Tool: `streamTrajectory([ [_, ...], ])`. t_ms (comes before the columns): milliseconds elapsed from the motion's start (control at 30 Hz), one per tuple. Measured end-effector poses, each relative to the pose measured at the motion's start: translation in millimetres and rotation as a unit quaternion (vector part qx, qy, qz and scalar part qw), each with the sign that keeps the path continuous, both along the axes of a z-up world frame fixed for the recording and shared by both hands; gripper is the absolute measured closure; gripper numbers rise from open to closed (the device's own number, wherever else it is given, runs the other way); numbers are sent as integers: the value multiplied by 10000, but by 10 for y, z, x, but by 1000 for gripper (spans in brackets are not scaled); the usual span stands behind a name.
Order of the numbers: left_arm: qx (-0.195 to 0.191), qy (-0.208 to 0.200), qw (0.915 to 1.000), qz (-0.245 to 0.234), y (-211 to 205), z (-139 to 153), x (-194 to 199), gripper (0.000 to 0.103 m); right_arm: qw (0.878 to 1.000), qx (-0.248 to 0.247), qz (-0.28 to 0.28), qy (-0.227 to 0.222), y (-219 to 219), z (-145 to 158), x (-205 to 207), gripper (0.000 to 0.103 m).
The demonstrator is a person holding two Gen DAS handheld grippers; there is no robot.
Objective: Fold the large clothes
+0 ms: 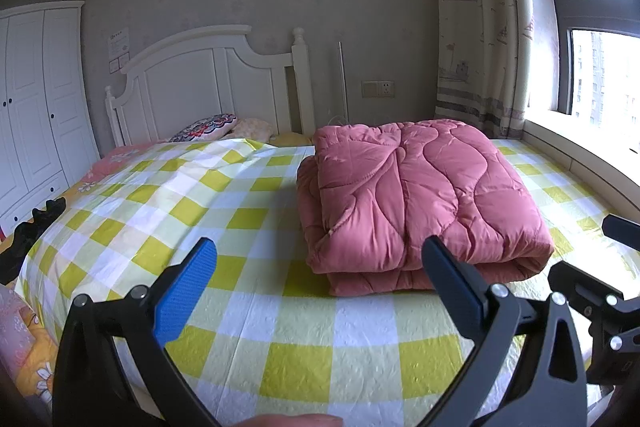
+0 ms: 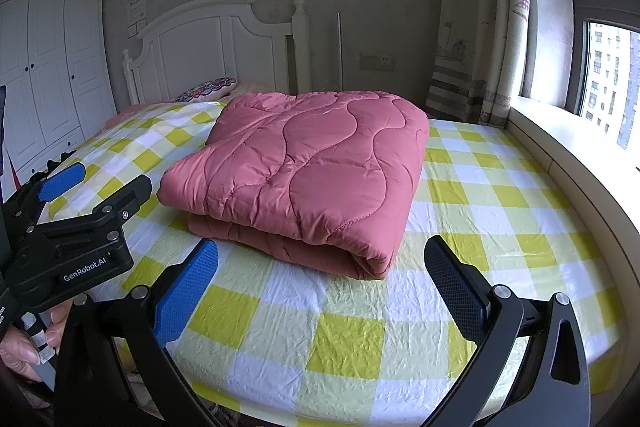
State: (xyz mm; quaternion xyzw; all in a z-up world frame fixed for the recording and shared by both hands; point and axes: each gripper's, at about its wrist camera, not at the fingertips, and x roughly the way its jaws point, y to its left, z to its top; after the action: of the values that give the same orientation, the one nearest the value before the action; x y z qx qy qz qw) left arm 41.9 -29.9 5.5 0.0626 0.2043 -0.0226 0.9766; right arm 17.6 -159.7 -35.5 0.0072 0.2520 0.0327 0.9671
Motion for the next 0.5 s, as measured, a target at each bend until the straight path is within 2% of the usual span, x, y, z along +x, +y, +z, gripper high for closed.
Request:
streamTrajectory([
  [500,15,-15,10000,-39,30,-15,4,2,10000,-10,-2,21,49,-28,5,4],
])
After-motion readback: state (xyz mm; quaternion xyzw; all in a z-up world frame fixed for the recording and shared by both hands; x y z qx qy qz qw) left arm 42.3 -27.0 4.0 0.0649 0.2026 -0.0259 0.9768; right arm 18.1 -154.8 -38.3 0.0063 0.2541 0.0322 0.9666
